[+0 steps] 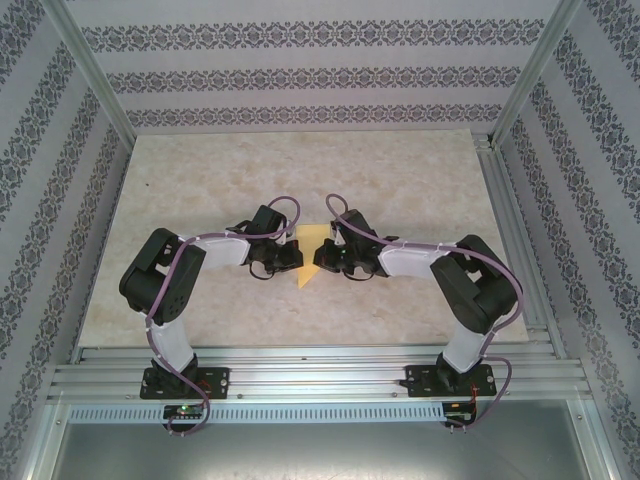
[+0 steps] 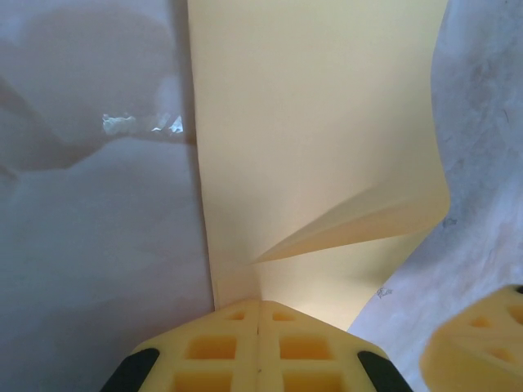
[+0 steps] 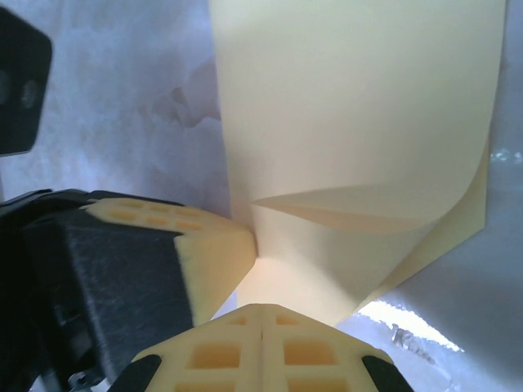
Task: Fold a paper plane with a square sheet of paper (pick it up from the middle)
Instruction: Third fold the triangle at the center of the table.
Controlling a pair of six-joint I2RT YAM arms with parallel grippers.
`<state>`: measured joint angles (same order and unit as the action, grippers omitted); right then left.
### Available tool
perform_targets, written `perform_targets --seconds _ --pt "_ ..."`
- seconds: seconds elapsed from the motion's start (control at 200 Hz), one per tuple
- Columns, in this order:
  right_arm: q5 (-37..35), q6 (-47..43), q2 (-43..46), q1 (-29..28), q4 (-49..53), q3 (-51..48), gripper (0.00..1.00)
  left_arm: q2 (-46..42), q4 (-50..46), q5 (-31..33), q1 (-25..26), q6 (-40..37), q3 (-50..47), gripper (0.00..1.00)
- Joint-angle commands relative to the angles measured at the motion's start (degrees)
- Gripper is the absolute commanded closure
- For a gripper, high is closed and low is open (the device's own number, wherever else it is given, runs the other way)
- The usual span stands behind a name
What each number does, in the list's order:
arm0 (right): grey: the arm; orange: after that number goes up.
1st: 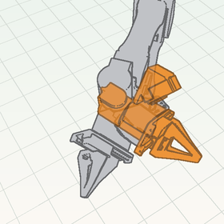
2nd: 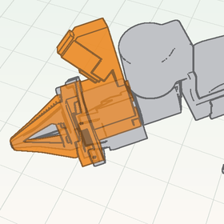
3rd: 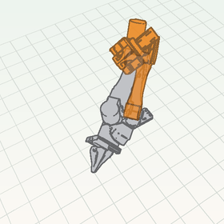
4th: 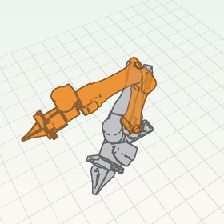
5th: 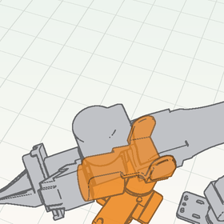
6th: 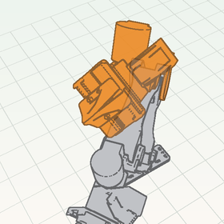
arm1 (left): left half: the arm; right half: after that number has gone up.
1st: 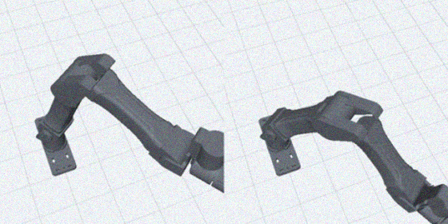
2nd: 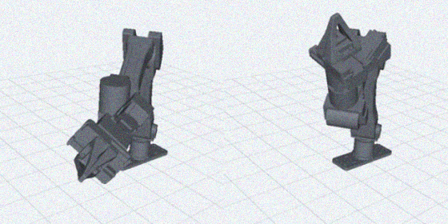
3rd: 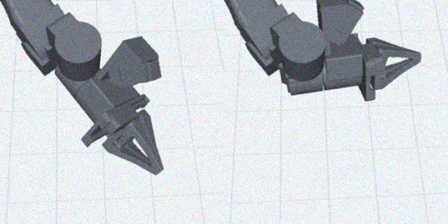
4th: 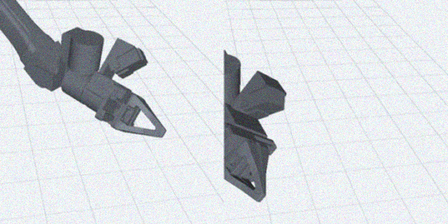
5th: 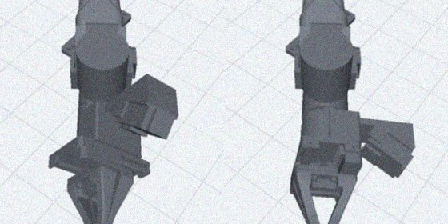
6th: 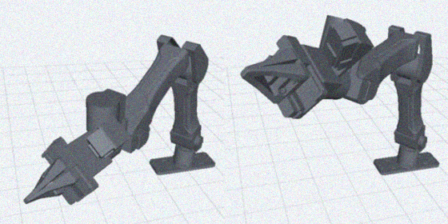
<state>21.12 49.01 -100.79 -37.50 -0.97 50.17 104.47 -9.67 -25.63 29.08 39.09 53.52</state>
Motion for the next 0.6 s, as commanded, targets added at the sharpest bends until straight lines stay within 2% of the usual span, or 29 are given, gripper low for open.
perform_targets --seconds 0.0,0.265,0.35,0.594 --pt "0.23 -1.76 -2.22 -0.8 0.97 2.34 0.99 1.6 -2.68 4.67 0.56 -0.68 -1.33 0.96" --pt "-2.27 -0.72 -6.47 0.33 4.21 4.6 1.0 1.86 -3.4 4.62 0.6 -1.67 -1.09 0.96" --pt "-0.91 1.28 -7.78 1.89 3.67 3.93 1.0 1.8 -4.9 5.54 0.62 -3.55 -0.78 0.96" --pt "-2.34 0.81 -5.61 4.53 6.36 3.74 1.0 2.93 -9.52 8.21 0.58 -8.16 0.01 0.96"
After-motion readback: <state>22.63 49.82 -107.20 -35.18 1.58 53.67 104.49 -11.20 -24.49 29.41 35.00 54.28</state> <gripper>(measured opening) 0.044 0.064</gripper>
